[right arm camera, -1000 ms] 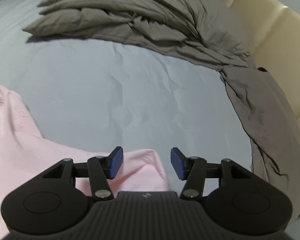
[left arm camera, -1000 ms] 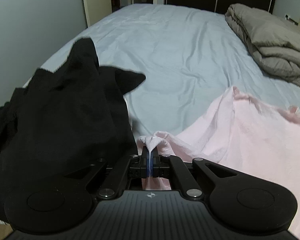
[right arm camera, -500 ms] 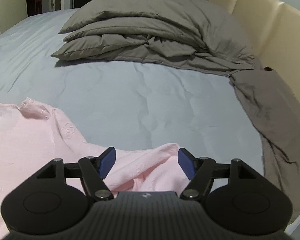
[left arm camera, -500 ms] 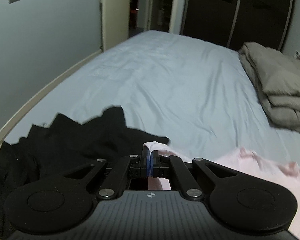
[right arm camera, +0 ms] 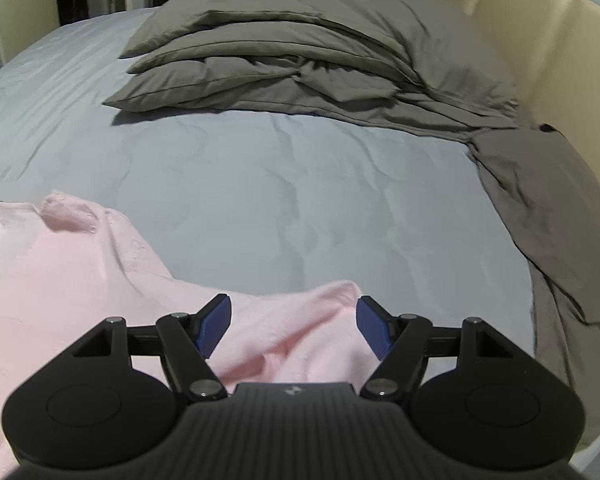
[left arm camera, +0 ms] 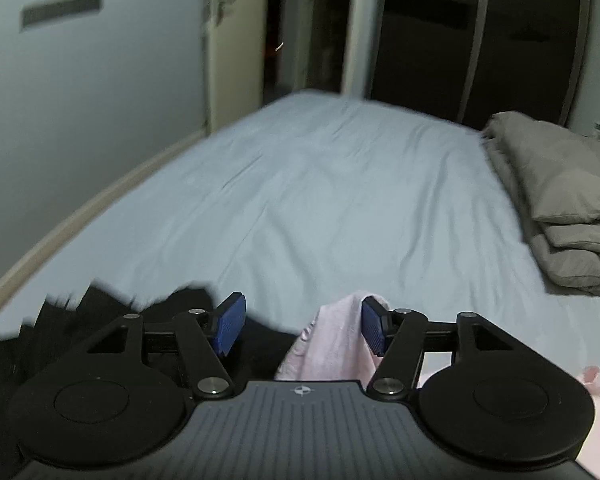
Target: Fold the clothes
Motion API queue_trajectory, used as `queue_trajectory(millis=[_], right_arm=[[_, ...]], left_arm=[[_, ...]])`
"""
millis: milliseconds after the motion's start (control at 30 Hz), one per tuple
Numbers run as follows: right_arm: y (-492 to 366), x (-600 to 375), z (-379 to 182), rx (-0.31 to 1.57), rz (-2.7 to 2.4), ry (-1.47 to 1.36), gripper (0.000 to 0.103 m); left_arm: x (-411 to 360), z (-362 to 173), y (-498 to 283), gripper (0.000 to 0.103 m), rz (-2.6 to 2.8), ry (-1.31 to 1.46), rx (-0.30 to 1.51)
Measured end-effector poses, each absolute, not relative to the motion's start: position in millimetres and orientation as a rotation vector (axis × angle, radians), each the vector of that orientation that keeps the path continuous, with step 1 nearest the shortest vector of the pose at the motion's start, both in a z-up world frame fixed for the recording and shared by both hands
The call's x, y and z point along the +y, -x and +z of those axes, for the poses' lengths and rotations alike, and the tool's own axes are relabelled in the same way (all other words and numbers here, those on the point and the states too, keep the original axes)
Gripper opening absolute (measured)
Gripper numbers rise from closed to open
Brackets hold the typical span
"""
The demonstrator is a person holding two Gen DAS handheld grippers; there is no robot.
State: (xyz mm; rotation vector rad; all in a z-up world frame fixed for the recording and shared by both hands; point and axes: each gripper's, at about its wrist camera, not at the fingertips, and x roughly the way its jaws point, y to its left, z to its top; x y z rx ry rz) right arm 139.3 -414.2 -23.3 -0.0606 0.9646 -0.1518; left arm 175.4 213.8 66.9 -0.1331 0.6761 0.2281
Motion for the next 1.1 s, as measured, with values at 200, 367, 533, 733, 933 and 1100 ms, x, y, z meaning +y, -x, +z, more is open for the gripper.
queue_trajectory(millis=[200, 367, 533, 733, 933, 1100], right_arm=[[-158.3, -392.4, -26.9, 0.965, -0.09, 0.075, 0.073], [-173.9, -377.3, -32.6, 0.96, -0.041, 0.106, 0.073], [-188.7, -367.6, -47.3, 0.978, -0.006, 0.129, 0.073], [-206.1, -355.6, -65.3, 0.989, 0.036, 0.09, 0.073], [-224.4, -329.4, -84.9, 0.993, 0.101, 0.111, 0.073], [-233.4, -312.6, -98.7, 1.01, 0.129, 0.144, 0.073]], left_arm=[[174.3, 61.9, -190.7, 0.058, 0.088, 0.053, 0.675], [147.6, 45.5, -204.5, 0.058, -0.045, -0.017, 0.693], [131.6, 27.7, -218.2, 0.059, -0.105, -0.087, 0.715], [126.3, 14.4, -237.0, 0.061, -0.123, -0.068, 0.716], [115.6, -5.3, -244.4, 0.066, -0.203, -0.11, 0.792], [106.4, -36.7, -251.9, 0.059, -0.179, -0.238, 0.915]])
